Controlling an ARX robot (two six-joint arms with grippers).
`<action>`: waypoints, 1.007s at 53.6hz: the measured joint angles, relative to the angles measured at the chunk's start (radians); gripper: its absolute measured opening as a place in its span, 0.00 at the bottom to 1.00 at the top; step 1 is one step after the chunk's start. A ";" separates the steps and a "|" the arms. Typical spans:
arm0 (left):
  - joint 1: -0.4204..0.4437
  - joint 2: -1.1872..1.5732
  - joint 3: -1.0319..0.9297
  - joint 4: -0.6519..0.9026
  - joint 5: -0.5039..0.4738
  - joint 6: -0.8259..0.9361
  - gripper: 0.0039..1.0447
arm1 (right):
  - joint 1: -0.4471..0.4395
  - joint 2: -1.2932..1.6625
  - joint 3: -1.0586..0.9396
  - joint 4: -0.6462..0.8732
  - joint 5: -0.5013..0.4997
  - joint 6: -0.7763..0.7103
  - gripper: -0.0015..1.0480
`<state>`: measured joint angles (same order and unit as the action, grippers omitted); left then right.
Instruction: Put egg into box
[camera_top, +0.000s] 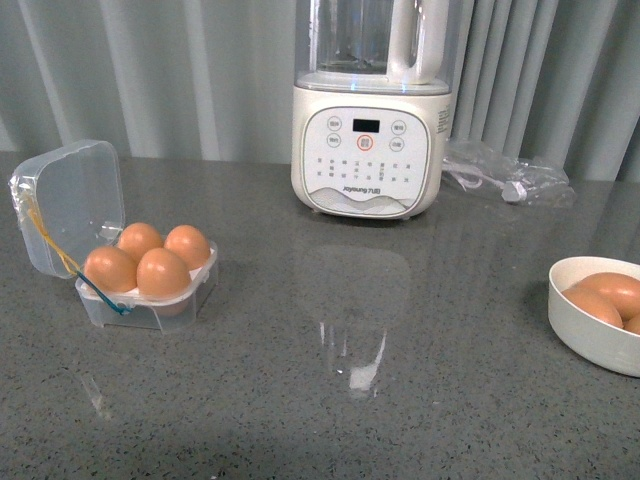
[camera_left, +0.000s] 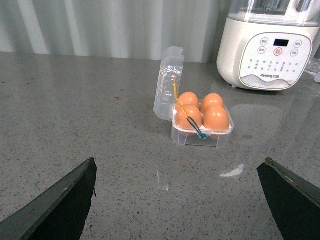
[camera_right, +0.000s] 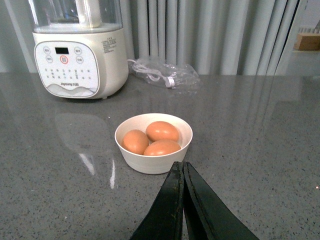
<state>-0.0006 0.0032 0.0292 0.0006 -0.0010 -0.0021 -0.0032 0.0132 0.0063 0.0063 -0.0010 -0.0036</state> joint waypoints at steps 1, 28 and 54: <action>0.000 0.000 0.000 0.000 0.000 0.000 0.94 | 0.000 -0.006 0.000 0.000 0.000 0.000 0.03; 0.000 0.000 0.000 0.000 0.000 0.000 0.94 | 0.000 -0.009 0.000 -0.006 0.000 0.000 0.38; 0.000 0.000 0.000 0.000 0.000 0.000 0.94 | 0.000 -0.009 0.000 -0.006 0.000 0.000 0.93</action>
<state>-0.0006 0.0029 0.0292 0.0006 -0.0006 -0.0021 -0.0032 0.0040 0.0063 0.0006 -0.0010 -0.0032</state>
